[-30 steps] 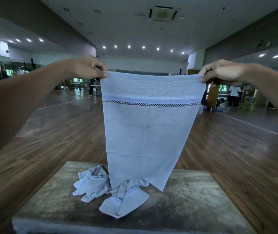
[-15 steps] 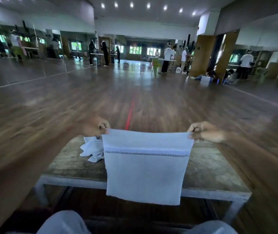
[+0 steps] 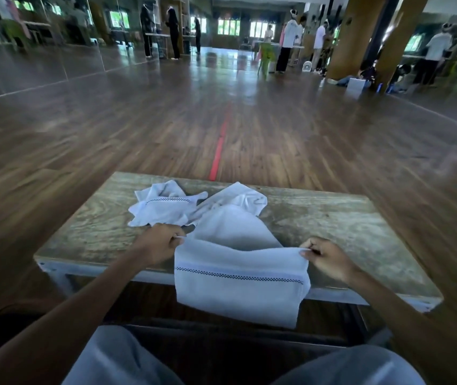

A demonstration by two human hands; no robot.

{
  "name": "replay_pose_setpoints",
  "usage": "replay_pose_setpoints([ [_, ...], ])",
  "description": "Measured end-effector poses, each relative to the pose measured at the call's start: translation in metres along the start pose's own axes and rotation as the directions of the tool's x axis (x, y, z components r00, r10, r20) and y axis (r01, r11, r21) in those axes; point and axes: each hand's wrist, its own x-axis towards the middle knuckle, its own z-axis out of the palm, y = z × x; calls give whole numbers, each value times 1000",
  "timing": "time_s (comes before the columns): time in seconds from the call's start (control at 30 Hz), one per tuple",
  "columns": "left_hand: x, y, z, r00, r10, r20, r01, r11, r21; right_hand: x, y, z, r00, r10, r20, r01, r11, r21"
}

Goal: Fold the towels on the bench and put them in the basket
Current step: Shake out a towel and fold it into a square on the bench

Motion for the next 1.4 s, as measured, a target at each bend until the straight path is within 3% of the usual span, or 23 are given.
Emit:
replay_pose_setpoints([
  [0.23, 65, 14, 6, 983, -13, -182, 8, 999, -31, 69, 1, 8, 993, -9, -114, 6, 1000, -27],
  [0.43, 114, 15, 21, 989, -45, -142, 23, 988, -154, 110, 19, 5, 971, 84, -223, -99, 993, -57],
  [0.6, 132, 2, 41, 998, -28, -59, 19, 988, -156, 126, 48, 9, 984, 168, -56, -177, 953, -245],
  [0.77, 134, 6, 45, 999, 34, 34, -33, 998, -52, 132, 51, 18, 988, 153, 31, -122, 877, -464],
  [0.87, 140, 5, 48, 997, 51, 55, -48, 998, -50, 145, 27, 30, 999, -37, -1, 34, 926, -376],
  [0.97, 144, 3, 51, 993, 85, 81, -80, 994, -69, 159, -13, 43, 983, -149, 107, 170, 959, -228],
  [1.17, 147, 9, 42, 995, 14, 102, -6, 996, -85, 178, -39, 49, 960, -89, 266, 137, 976, -170],
  [1.4, 141, 22, 5, 996, 2, 93, 3, 999, -54, 186, -37, 47, 950, -22, 312, 74, 985, -157],
])
